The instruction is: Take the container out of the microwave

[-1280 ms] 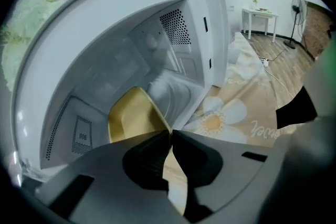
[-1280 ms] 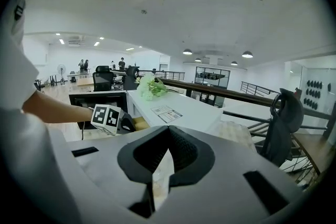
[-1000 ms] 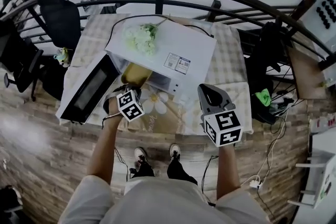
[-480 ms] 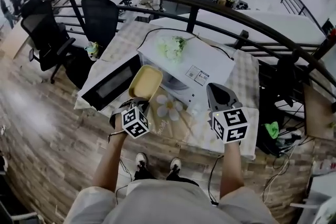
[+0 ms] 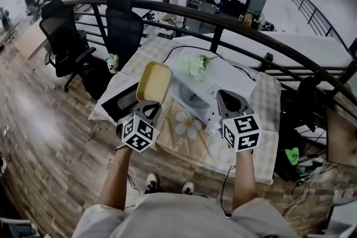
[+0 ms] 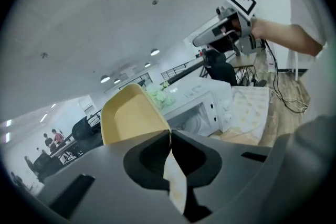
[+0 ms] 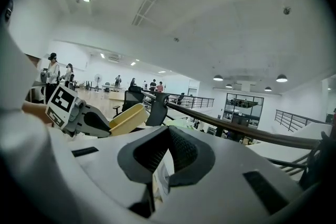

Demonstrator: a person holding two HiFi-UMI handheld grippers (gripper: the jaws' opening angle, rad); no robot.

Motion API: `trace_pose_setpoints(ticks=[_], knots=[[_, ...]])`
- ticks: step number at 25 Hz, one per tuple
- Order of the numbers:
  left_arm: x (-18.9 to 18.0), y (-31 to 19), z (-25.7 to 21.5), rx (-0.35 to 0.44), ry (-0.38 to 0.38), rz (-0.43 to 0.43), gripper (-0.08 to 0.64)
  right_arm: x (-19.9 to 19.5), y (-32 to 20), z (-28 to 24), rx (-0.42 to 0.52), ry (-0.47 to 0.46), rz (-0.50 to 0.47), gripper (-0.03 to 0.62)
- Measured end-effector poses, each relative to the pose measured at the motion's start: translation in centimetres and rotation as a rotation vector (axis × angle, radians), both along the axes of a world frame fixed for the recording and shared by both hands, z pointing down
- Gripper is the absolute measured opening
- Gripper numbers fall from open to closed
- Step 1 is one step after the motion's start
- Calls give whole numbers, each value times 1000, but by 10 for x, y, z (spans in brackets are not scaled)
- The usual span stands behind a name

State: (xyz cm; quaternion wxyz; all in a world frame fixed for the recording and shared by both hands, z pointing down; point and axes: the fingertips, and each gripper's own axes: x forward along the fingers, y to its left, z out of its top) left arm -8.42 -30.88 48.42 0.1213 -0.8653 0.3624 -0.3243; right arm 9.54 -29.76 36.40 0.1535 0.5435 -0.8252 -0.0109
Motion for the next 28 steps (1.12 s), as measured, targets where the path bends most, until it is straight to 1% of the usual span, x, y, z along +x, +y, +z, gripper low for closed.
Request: trace_pose_setpoints(ticks=[4, 10, 12, 14, 19, 28], knots=[[-10, -3, -49, 75, 112, -16, 29, -15, -3, -16, 27, 3, -15, 14], [-31, -6, -118, 152, 309, -41, 28, -29, -6, -42, 84, 35, -25, 14], [-39, -7, -134, 173, 362, -46, 28, -33, -5, -47, 101, 42, -25, 14], [-47, -7, -146, 191, 400, -50, 28, -37, -4, -53, 116, 42, -28, 14], [-56, -10, -163, 224, 452, -47, 28, -45, -4, -61, 141, 53, -41, 14], [-57, -14, -171, 253, 450, -28, 28, -52, -10, -68, 163, 66, -45, 14]])
